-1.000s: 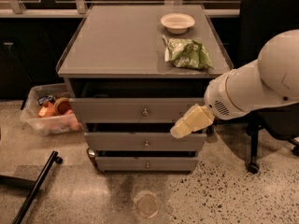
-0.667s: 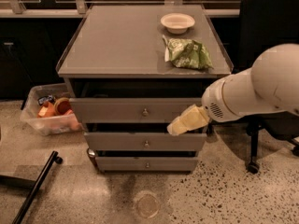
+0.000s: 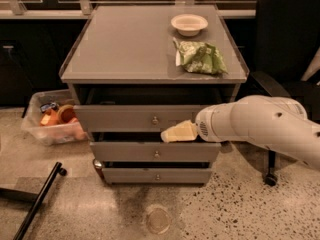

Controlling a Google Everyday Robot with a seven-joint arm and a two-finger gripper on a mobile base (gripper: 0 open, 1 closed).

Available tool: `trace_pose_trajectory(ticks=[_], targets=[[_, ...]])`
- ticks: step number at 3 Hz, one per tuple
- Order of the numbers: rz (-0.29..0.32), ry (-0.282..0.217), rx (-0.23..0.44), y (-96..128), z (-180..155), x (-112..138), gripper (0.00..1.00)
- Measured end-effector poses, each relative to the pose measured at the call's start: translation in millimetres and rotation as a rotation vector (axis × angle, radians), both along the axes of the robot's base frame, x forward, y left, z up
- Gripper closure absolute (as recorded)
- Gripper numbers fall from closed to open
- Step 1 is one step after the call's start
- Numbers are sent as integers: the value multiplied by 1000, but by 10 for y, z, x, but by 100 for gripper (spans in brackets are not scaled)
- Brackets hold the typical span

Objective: Open top drawer

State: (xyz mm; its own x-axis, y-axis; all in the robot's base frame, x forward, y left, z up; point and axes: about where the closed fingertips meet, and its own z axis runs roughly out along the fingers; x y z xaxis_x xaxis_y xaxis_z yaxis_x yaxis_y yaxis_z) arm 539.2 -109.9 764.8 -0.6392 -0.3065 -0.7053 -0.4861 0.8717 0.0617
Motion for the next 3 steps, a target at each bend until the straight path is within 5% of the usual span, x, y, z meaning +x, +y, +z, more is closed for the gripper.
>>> trace_pose_trajectory(ticks=[2,3], targets=[[-95,-72,136,269,-383,612,42],[-136,-109,182,365,-533,971,73]])
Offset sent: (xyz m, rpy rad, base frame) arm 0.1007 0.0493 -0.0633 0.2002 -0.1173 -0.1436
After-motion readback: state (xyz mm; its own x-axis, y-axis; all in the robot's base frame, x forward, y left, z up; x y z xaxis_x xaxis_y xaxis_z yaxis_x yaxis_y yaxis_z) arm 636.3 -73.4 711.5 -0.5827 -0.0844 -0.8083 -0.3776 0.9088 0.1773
